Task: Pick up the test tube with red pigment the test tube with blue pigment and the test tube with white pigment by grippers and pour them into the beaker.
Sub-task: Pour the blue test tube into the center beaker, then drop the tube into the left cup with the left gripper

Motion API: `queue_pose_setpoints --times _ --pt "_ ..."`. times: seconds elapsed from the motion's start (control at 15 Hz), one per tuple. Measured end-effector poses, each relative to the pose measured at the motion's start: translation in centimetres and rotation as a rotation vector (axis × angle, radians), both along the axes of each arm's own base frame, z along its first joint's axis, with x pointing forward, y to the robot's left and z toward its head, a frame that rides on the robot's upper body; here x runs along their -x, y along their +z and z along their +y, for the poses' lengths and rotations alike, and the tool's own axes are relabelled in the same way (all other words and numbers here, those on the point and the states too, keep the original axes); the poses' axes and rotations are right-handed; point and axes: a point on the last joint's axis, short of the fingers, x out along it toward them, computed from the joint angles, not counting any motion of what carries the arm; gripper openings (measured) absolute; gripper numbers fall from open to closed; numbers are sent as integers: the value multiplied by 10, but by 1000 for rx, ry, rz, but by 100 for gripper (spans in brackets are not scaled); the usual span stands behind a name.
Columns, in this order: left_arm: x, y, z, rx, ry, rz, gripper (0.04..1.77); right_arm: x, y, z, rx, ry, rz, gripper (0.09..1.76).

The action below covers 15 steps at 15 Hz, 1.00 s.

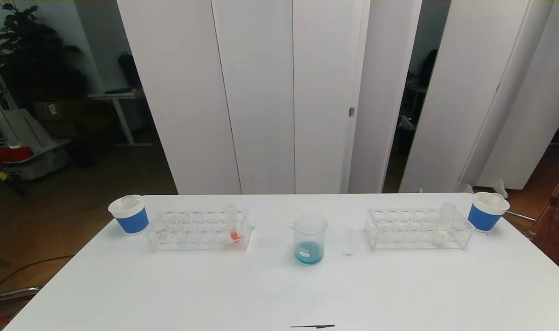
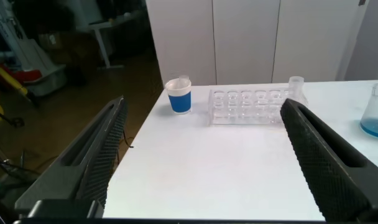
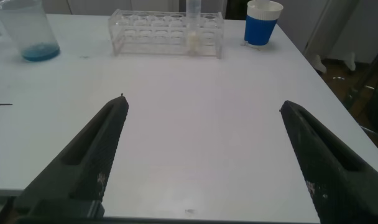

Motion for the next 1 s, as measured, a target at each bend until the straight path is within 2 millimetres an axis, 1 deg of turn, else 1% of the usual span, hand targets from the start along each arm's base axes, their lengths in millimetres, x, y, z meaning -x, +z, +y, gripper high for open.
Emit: queue_pose_setpoints --times 0.13,0.2,0.4,0.53,0.67,0.8,0.93,1.0 --pt "12 -17 0 -4 -45 9 175 0 0 0 0 0 0 175" --pt "16 -29 -1 4 -71 46 175 0 0 0 0 0 0 175" --pt "18 -44 -1 11 -87 42 175 0 0 0 1 1 0 175" --pt "12 -58 -1 14 -82 60 175 0 0 0 0 1 0 175" --pt "1 -70 -1 6 -88 20 175 0 0 0 0 1 0 175" --pt "-8 -81 -2 -4 -117 -56 175 0 0 0 0 1 0 175" --pt "-13 -98 -3 7 -166 42 175 0 0 0 0 0 0 175" --pt "-13 -102 -3 19 -177 72 175 0 0 0 0 1 0 175"
